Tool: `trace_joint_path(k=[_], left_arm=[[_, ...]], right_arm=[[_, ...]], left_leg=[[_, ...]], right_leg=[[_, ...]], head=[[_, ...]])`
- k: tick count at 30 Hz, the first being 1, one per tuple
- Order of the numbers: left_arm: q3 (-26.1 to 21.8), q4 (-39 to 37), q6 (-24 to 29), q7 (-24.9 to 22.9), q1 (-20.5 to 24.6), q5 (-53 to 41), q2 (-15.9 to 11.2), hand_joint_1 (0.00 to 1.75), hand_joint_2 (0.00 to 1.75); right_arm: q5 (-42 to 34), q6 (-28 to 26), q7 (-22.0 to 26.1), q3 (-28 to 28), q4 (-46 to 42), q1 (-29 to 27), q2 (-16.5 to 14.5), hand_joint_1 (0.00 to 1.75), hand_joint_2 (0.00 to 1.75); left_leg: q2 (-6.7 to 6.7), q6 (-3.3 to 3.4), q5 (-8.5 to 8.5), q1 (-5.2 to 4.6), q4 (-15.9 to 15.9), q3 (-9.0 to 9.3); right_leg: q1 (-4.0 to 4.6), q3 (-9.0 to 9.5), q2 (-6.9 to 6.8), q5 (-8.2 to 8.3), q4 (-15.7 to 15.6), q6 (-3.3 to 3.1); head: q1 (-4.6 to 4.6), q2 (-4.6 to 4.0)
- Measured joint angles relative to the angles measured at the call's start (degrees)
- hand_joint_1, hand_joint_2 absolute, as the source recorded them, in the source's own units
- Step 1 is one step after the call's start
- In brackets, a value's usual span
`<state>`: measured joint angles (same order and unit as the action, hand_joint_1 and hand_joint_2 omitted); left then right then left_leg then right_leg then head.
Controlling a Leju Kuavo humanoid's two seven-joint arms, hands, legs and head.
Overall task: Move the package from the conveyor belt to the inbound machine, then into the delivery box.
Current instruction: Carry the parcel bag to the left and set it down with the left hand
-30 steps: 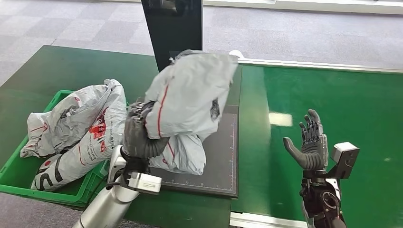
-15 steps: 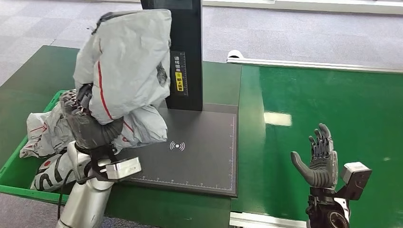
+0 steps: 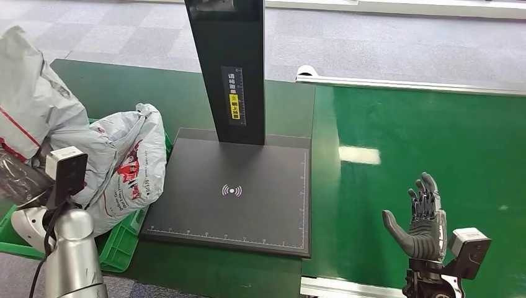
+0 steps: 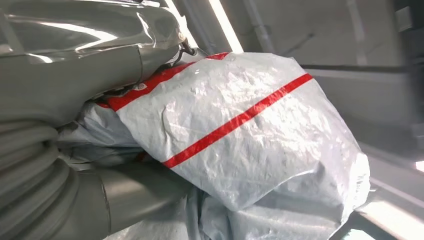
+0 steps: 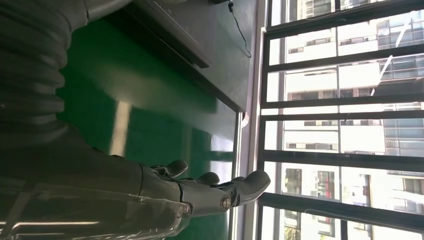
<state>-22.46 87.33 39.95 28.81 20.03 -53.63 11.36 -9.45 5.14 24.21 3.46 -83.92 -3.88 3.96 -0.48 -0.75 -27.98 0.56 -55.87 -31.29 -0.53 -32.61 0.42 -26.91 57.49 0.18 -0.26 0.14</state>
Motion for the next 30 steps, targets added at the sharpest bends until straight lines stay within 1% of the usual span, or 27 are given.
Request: trace_joint_path(k=[2, 4, 6, 7, 8, 11, 16, 19, 20, 21, 22, 23, 24, 25, 26, 28, 30], left_arm=[[-1.76, -1.57, -0.3, -4.13, -0.19, -1.9, -0.72, 1.75, 1.75], [-2.14, -3.76, -2.31, -11.91, -0.61, -4.75, -2.37, 1.75, 1.75], [-1.23, -6.72, -6.69, -20.85, -1.15, -7.65, -4.69, 1.75, 1.75], [-0.54, -8.28, -9.22, -24.04, -1.44, -8.54, -5.87, 1.75, 1.75], [0.19, -9.83, -11.35, -26.13, -1.73, -9.08, -6.92, 1.75, 1.75], [2.14, -13.37, -15.34, -28.7, -2.34, -9.41, -9.15, 1.75, 1.75], [4.83, -16.6, -24.04, -31.57, -3.34, -8.09, -11.5, 1.75, 1.75], [6.02, -17.43, -25.6, -32.38, -4.1, -7.94, -12.26, 1.75, 1.75], [6.33, -17.56, -25.78, -32.65, -4.27, -7.93, -12.48, 1.68, 1.75], [6.59, -17.7, -25.88, -32.88, -4.39, -7.94, -12.68, 1.53, 1.75], [6.8, -17.83, -25.91, -33.06, -4.51, -7.97, -12.85, 1.2, 1.75], [6.98, -17.94, -25.82, -33.18, -4.62, -8.02, -13.02, 0.76, 1.75], [7.12, -18.04, -25.5, -33.25, -4.73, -8.09, -13.14, 0.4, 1.75], [7.26, -18.12, -24.93, -33.31, -4.85, -8.22, -13.24, 0.1, 1.75], [7.41, -18.2, -24.05, -33.33, -4.96, -8.46, -13.31, 0.0, 1.75], [7.7, -18.36, -21.65, -33.1, -5.13, -9.18, -13.37, 0.0, 1.75], [7.92, -18.45, -17.69, -31.49, -5.25, -9.05, -13.43, 0.0, 1.75]], right_arm=[[0.17, 0.28, -0.12, 0.16, -0.35, -0.38, -0.18, 0.0, 1.75], [0.5, 0.66, -0.18, 0.46, -0.67, -0.68, -0.3, 0.0, 1.75], [0.95, 1.37, -0.33, 0.91, -0.92, -0.79, -0.34, 0.0, 1.75], [1.16, 1.78, -0.43, 1.14, -0.98, -0.78, -0.35, 0.0, 1.75], [1.36, 2.19, -0.53, 1.36, -0.99, -0.75, -0.35, 0.0, 1.75], [1.67, 2.86, -0.78, 1.85, -0.99, -0.71, -0.36, 0.0, 1.75], [1.35, 5.55, -1.53, 2.04, -0.99, -0.19, -0.59, 0.0, 1.75], [1.07, 6.32, -1.61, 2.03, -0.99, -0.04, -0.77, 0.0, 1.75], [1.05, 6.42, -1.61, 2.02, -0.99, -0.02, -0.81, 0.0, 1.75], [1.05, 6.49, -1.61, 2.02, -0.99, -0.02, -0.84, 0.0, 1.75], [1.04, 6.54, -1.63, 2.02, -0.99, -0.02, -0.87, 0.0, 1.75], [1.04, 6.58, -1.7, 2.02, -0.99, -0.01, -0.9, 0.0, 1.75], [1.04, 6.61, -1.83, 2.02, -0.99, 0.0, -0.91, 0.0, 1.75], [1.05, 6.61, -1.96, 2.02, -0.99, 0.02, -0.91, 0.0, 1.75], [1.05, 6.57, -2.09, 2.02, -0.99, 0.04, -0.92, 0.0, 1.75], [1.06, 6.46, -2.19, 2.02, -0.99, 0.06, -0.95, 0.0, 1.75], [1.05, 6.2, -2.21, 2.02, -0.99, 0.02, -0.99, 0.0, 1.75]], left_leg=[[0.0, 0.01, -0.01, 0.0, 0.0, 0.01], [0.0, 0.0, -0.01, 0.0, 0.0, 0.02], [0.0, -0.01, -0.01, 0.02, 0.0, 0.02], [0.0, -0.01, 0.0, 0.03, 0.01, 0.02], [0.0, -0.02, 0.0, 0.03, 0.01, 0.02], [-0.01, -0.02, 0.01, 0.03, 0.02, 0.03], [-0.16, -0.01, 0.01, -0.01, 0.01, 0.08], [-0.34, -0.01, 0.01, -0.03, 0.01, 0.11], [-0.38, -0.01, 0.01, -0.03, 0.01, 0.12], [-0.4, -0.01, 0.01, -0.03, 0.01, 0.15], [-0.4, -0.01, 0.02, -0.03, 0.01, 0.18], [-0.4, -0.01, 0.02, -0.03, 0.01, 0.21], [-0.4, 0.0, 0.02, -0.03, 0.01, 0.24], [-0.39, 0.0, 0.02, -0.03, 0.01, 0.25], [-0.39, 0.0, 0.03, -0.02, 0.01, 0.26], [-0.39, 0.01, 0.04, -0.02, 0.01, 0.26], [-0.38, 0.01, 0.04, -0.02, 0.01, 0.27]], right_leg=[[0.0, -0.02, 0.0, 0.0, 0.0, 0.0], [0.0, -0.05, 0.0, 0.0, -0.01, 0.0], [0.02, -0.05, 0.0, -0.01, -0.01, -0.01], [0.03, -0.05, 0.0, -0.01, 0.0, -0.01], [0.03, -0.04, 0.0, -0.01, 0.0, -0.02], [0.03, 0.0, -0.01, -0.01, 0.01, -0.02], [-0.03, 0.12, -0.17, -0.02, 0.0, 0.0], [-0.05, 0.2, -0.37, -0.05, 0.0, 0.02], [-0.05, 0.24, -0.4, -0.05, 0.0, 0.03], [-0.05, 0.27, -0.41, -0.05, 0.0, 0.03], [-0.05, 0.3, -0.42, -0.05, 0.0, 0.03], [-0.04, 0.33, -0.42, -0.05, 0.0, 0.03], [-0.04, 0.35, -0.41, -0.05, 0.0, 0.03], [-0.04, 0.36, -0.41, -0.05, 0.0, 0.03], [-0.04, 0.37, -0.41, -0.05, 0.0, 0.03], [-0.03, 0.37, -0.41, -0.05, 0.0, 0.02], [-0.03, 0.37, -0.41, -0.05, 0.0, 0.02]], head=[[-0.01, 0.01], [-0.02, 0.0], [-0.03, -0.01], [-0.02, 0.0], [-0.02, -0.01], [-0.02, -0.01], [-0.02, 0.0], [-0.01, -0.01], [-0.01, -0.01], [-0.01, -0.01], [-0.01, -0.01], [-0.02, -0.01], [-0.01, 0.0], [-0.02, -0.01], [-0.02, -0.01], [-0.02, 0.0], [-0.02, 0.01]])
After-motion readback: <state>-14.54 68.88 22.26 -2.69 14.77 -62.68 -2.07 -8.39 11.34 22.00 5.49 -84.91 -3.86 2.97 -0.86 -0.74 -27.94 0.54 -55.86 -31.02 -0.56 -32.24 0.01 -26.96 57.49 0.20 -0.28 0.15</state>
